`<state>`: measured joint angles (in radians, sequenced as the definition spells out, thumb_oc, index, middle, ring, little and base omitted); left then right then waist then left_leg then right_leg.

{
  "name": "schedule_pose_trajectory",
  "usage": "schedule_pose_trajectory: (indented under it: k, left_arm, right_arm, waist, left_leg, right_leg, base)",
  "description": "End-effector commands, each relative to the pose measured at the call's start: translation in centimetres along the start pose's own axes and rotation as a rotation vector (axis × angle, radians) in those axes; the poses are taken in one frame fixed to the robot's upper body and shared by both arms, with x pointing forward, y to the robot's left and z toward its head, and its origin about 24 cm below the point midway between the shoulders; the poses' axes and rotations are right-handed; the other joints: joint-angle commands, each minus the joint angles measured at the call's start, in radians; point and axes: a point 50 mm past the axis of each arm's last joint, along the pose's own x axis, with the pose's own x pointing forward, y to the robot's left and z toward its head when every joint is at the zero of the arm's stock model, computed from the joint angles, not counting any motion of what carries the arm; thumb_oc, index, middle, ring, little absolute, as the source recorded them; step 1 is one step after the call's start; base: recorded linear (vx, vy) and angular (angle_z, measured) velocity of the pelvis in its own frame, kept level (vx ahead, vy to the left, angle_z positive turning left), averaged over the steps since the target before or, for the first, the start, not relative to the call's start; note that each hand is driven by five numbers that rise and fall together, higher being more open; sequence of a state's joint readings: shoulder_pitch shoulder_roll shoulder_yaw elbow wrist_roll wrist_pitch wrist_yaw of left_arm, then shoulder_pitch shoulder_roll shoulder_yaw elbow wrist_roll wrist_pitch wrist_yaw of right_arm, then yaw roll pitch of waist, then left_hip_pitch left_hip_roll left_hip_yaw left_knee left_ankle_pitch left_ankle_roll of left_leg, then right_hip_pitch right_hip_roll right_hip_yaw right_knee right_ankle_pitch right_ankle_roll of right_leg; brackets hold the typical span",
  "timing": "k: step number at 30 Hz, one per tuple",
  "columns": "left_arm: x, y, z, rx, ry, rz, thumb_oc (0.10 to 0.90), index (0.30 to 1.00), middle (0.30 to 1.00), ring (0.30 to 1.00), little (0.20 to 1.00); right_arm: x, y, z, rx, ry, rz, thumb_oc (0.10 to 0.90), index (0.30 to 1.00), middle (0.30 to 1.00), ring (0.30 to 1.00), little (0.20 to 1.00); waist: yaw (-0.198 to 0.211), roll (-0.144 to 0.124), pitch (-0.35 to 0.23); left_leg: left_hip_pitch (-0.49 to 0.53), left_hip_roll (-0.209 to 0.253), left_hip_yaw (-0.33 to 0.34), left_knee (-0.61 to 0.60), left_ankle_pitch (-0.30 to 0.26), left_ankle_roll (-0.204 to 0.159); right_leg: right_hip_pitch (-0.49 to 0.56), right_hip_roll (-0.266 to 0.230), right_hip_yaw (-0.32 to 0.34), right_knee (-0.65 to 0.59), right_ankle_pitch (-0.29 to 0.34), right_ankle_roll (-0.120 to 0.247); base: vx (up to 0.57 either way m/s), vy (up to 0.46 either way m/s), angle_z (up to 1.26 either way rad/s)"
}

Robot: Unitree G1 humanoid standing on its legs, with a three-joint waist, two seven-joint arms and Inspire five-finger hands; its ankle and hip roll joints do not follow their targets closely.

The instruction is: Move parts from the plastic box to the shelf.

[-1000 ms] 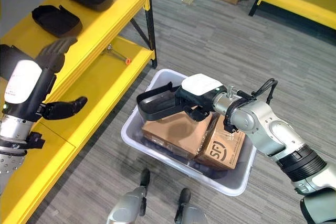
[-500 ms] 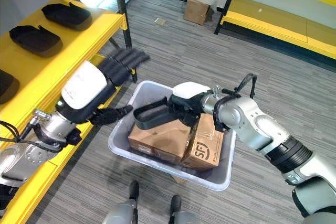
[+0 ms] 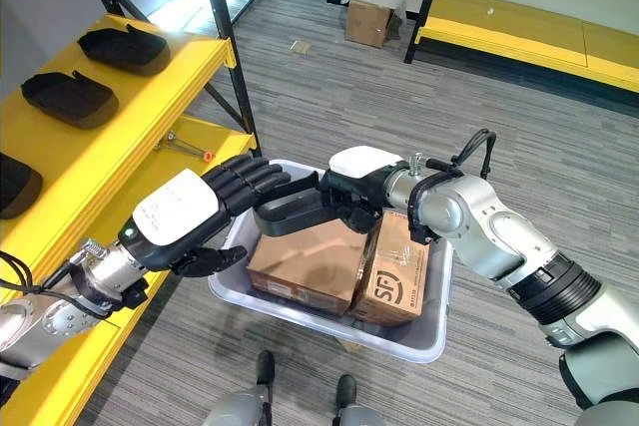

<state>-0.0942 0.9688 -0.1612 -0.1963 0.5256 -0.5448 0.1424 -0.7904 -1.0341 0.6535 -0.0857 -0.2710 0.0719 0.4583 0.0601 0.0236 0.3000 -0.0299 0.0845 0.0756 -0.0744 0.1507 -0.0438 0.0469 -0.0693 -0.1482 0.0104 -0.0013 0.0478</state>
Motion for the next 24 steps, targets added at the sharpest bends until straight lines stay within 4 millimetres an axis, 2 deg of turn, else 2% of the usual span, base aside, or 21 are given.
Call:
schedule_pose_trajectory:
  k: [1,7,12,16,19,24]
  left_arm:
    - [-0.5,1.5,-0.8,0.019,0.012,0.098,0.900,1.000,1.000,1.000,1.000]
    - [-1.0,1.2,-0.8,-0.014,0.029,0.081,0.900,1.000,1.000,1.000,1.000]
    - [-0.7,0.5,-0.2,-0.058,0.003,0.082,0.900,1.000,1.000,1.000,1.000]
    - [0.1,-0.2,0.1,-0.108,0.005,0.094,0.900,1.000,1.000,1.000,1.000]
    - [1.5,-0.5,0.7,-0.133,-0.023,0.146,0.900,1.000,1.000,1.000,1.000]
    - [2.1,0.0,0.8,-0.120,-0.041,0.169,0.900,1.000,1.000,1.000,1.000]
  right_arm:
    - [-1.3,-5.1,1.8,-0.108,-0.069,-0.187,0.400,0.300,0.300,0.300,0.300]
    - [-1.7,-5.6,1.8,-0.104,-0.070,-0.202,0.400,0.300,0.300,0.300,0.300]
    - [-1.6,-5.9,2.6,-0.086,-0.108,-0.222,0.400,0.300,0.300,0.300,0.300]
    - [-1.3,-6.0,3.6,-0.085,-0.141,-0.223,0.400,0.300,0.300,0.300,0.300]
    - [-0.8,-6.1,5.1,-0.064,-0.175,-0.224,0.400,0.300,0.300,0.300,0.300]
    - [-0.1,-5.7,4.8,-0.042,-0.150,-0.217,0.400,0.300,0.300,0.300,0.300]
  waist:
    - [0.008,-0.034,-0.122]
    - [0.006,-0.035,-0.127]
    - [0.003,-0.039,-0.133]
    - [-0.004,-0.043,-0.136]
    - [-0.015,-0.046,-0.139]
    - [-0.016,-0.045,-0.140]
  left_leg:
    - [0.024,0.038,-0.018,-0.012,-0.058,-0.030]
    - [0.033,0.039,-0.013,-0.013,-0.062,-0.031]
    - [0.037,0.041,-0.010,-0.013,-0.065,-0.031]
    - [0.041,0.045,-0.007,-0.013,-0.066,-0.031]
    - [0.047,0.050,-0.001,-0.013,-0.068,-0.033]
    - [0.052,0.054,-0.005,-0.013,-0.069,-0.035]
  right_leg:
    - [-0.025,-0.031,-0.025,0.062,-0.017,0.028]
    - [-0.015,-0.033,-0.022,0.051,-0.012,0.031]
    - [-0.011,-0.031,-0.020,0.050,-0.014,0.029]
    - [-0.010,-0.029,-0.016,0.051,-0.015,0.028]
    - [-0.008,-0.026,-0.004,0.047,-0.015,0.026]
    - [-0.001,-0.030,-0.005,0.047,-0.018,0.028]
  base:
    - [0.00,0.000,0.00]
    - [0.00,0.000,0.00]
    - [0.00,0.000,0.00]
    - [0.00,0.000,-0.01]
    - [0.00,0.007,-0.05]
    - [0.01,0.007,-0.06]
